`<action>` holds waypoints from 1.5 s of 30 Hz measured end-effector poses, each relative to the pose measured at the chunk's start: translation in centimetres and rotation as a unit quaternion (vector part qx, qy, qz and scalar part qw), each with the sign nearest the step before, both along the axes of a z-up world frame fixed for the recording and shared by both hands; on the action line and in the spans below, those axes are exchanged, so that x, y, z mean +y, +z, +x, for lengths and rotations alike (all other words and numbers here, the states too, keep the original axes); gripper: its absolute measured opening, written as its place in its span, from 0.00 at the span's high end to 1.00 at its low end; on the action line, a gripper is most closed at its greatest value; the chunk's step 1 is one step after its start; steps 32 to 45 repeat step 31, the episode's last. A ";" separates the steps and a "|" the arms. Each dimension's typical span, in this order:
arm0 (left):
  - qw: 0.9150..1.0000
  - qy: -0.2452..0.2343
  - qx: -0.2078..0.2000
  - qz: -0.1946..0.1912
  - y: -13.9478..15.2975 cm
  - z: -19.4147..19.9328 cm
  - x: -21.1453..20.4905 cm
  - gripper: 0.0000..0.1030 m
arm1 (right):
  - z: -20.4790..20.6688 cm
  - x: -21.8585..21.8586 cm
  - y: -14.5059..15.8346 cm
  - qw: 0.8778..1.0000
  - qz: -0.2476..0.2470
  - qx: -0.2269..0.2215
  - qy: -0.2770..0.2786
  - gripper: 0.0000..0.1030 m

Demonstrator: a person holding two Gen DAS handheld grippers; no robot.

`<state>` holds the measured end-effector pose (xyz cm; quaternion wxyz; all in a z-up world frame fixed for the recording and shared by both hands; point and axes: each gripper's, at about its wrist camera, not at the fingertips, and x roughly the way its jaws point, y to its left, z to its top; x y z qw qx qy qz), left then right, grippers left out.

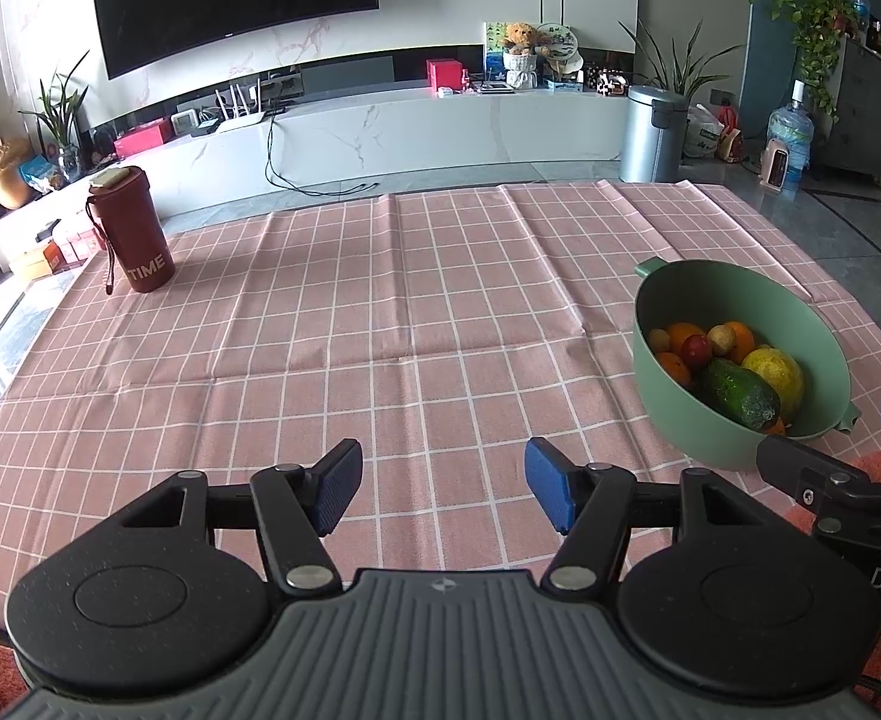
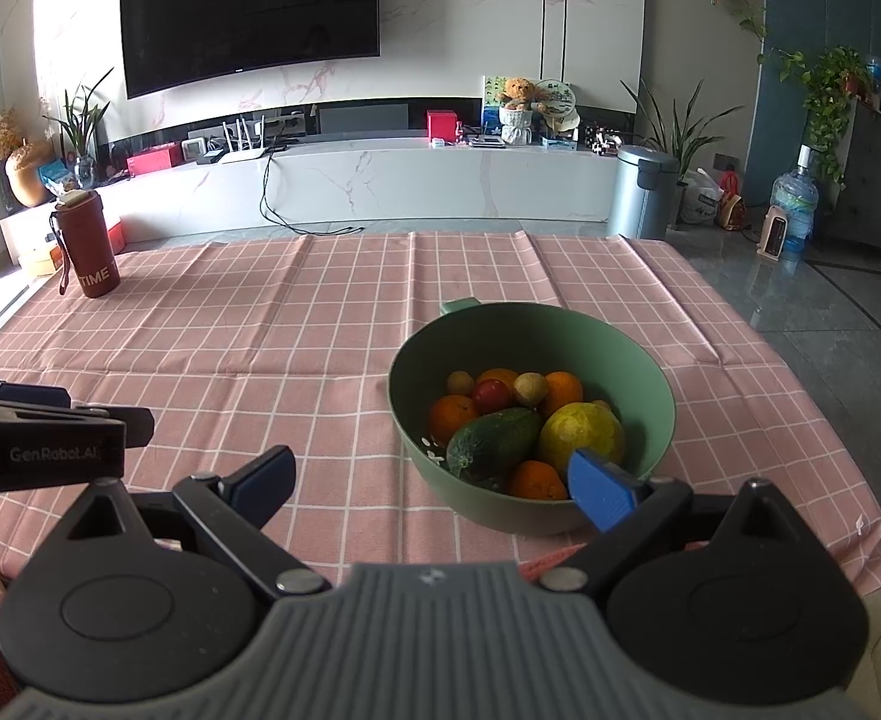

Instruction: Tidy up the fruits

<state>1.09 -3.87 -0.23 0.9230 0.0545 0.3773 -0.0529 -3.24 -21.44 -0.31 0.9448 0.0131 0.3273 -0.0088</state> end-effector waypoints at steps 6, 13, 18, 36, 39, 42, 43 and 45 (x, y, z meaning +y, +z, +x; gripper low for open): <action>1.000 0.002 -0.001 0.001 0.0 -0.1 -0.1 0.29 | 0.0 0.0 0.0 1.000 0.000 0.000 -0.001 0.09; 1.000 0.002 -0.002 0.001 0.0 -0.1 -0.1 0.29 | -0.1 0.0 0.0 1.000 0.000 0.000 -0.001 0.09; 1.000 0.002 -0.002 0.001 0.0 -0.1 -0.1 0.29 | -0.1 0.0 -0.1 1.000 0.000 0.001 -0.002 0.09; 1.000 -0.003 -0.009 0.006 0.3 -0.3 -0.2 0.29 | -0.1 0.0 -0.1 1.000 0.002 0.002 -0.003 0.09; 1.000 -0.003 -0.009 0.006 0.3 -0.3 -0.2 0.29 | -0.1 0.0 -0.1 1.000 0.002 0.002 -0.003 0.09; 1.000 -0.003 -0.009 0.006 0.3 -0.3 -0.2 0.29 | -0.1 0.0 -0.1 1.000 0.002 0.002 -0.003 0.09; 1.000 -0.003 -0.009 0.006 0.3 -0.3 -0.2 0.29 | -0.1 0.0 -0.1 1.000 0.002 0.002 -0.003 0.09; 1.000 -0.003 -0.009 0.006 0.3 -0.3 -0.2 0.29 | -0.1 0.0 -0.1 1.000 0.002 0.002 -0.003 0.09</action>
